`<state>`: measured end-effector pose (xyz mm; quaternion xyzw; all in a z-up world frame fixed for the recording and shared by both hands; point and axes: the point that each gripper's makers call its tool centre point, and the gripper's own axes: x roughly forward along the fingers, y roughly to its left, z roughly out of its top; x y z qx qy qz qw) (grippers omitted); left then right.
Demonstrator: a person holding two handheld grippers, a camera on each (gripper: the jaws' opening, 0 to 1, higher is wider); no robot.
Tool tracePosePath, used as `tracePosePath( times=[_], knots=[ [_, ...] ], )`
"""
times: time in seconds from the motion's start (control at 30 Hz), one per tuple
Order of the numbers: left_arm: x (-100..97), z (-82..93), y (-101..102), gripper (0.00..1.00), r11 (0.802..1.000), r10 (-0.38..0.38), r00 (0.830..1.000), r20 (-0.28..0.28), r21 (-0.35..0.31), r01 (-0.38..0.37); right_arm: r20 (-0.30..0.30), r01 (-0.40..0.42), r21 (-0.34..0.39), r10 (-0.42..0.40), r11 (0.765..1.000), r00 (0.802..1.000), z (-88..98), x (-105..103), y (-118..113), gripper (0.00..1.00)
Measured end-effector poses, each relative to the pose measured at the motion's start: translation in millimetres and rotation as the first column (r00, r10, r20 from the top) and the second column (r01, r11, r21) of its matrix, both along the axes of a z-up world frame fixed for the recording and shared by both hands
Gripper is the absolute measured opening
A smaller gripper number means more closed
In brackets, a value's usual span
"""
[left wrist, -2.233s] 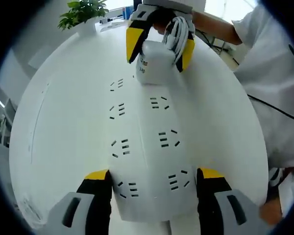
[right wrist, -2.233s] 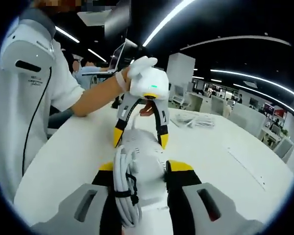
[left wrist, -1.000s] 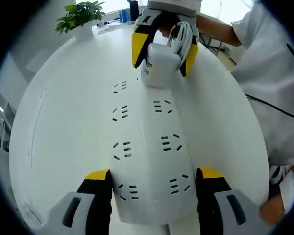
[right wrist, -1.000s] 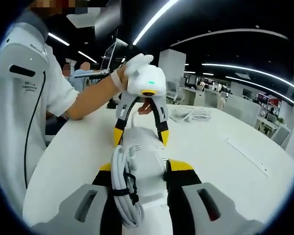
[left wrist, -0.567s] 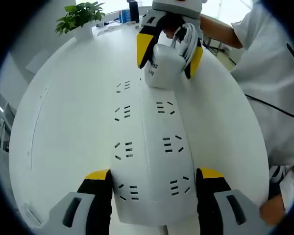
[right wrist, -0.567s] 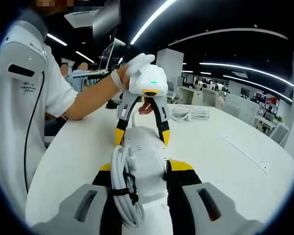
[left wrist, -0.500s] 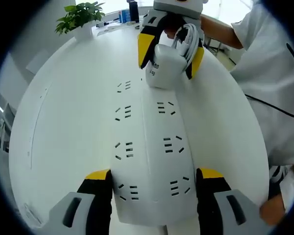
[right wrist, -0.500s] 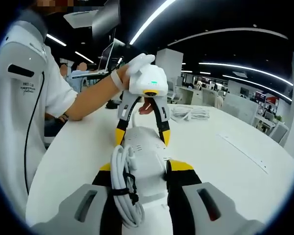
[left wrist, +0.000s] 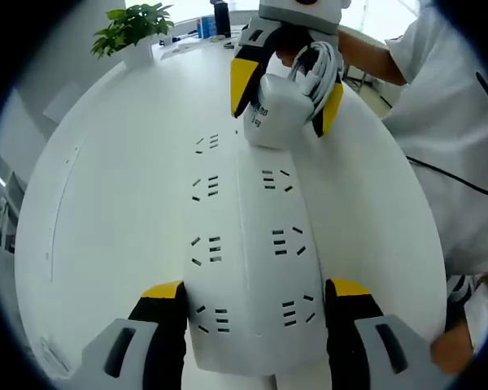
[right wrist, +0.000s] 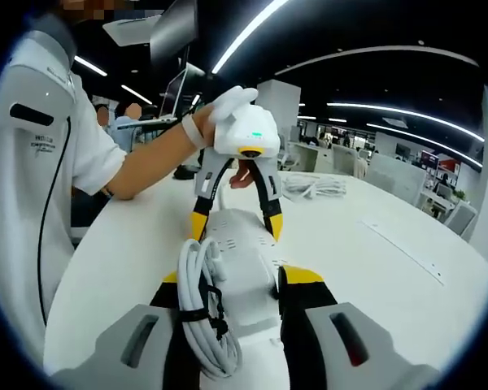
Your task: Straighten the power strip on the desk, plug the charger into it
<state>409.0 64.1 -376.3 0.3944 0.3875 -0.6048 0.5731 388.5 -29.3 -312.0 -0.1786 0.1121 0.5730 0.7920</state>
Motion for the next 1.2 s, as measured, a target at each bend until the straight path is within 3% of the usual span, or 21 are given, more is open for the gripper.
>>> tracePosePath(
  times=[0.1, 0.3, 0.4, 0.6, 0.67, 0.77, 0.83, 1.07, 1.13, 1.2],
  knots=[
    [-0.2, -0.2, -0.1, 0.70, 1.000, 0.004, 1.000, 0.000, -0.002, -0.004, 0.053, 0.025, -0.020, -0.023, 0.999, 0.998, 2.3, 3.1, -1.6, 0.51],
    [-0.9, -0.4, 0.0, 0.70, 1.000, 0.005, 1.000, 0.000, 0.001, -0.005, 0.054, 0.061, -0.044, -0.058, 0.997, 0.997, 4.5, 1.3, -8.3, 0.62],
    [-1.2, -0.4, 0.0, 0.70, 1.000, 0.004, 1.000, 0.001, 0.002, -0.004, -0.015, 0.142, -0.036, -0.142, 0.989, 0.990, 5.6, 2.3, -18.9, 0.75],
    [-2.1, -0.4, -0.3, 0.70, 1.000, 0.017, 1.000, 0.002, 0.004, -0.017, -0.051, 0.228, -0.021, -0.229, 0.973, 0.972, 11.2, -0.2, -38.9, 0.94],
    [-2.1, -0.3, -0.3, 0.70, 1.000, 0.019, 1.000, 0.001, 0.001, -0.019, -0.049, 0.234, -0.020, -0.234, 0.972, 0.971, 12.0, -2.5, -43.0, 0.96],
    [-1.9, -0.1, -0.3, 0.70, 1.000, 0.017, 1.000, 0.001, -0.003, -0.017, -0.096, 0.283, -0.005, -0.282, 0.959, 0.955, 13.5, -5.5, -54.2, 0.97],
    [-2.3, 0.0, -0.6, 0.70, 1.000, 0.018, 1.000, 0.002, 0.005, -0.018, -0.054, 0.290, 0.001, -0.290, 0.957, 0.956, 18.2, -6.5, -58.1, 0.97],
    [-2.3, 0.4, -1.3, 0.71, 0.999, 0.037, 0.999, 0.002, 0.000, -0.037, -0.057, 0.297, 0.023, -0.295, 0.955, 0.954, 23.9, -17.8, -73.9, 0.97],
    [-2.6, 1.1, -1.4, 0.71, 0.999, 0.045, 0.999, 0.009, 0.011, -0.045, -0.080, 0.305, 0.049, -0.301, 0.951, 0.950, 25.0, -17.5, -75.9, 0.97],
    [-0.5, 3.4, -2.6, 0.73, 1.000, 0.005, 0.999, 0.049, 0.013, -0.006, -0.083, 0.311, 0.080, -0.305, 0.947, 0.949, 25.1, -15.3, -79.4, 0.97]
  ],
)
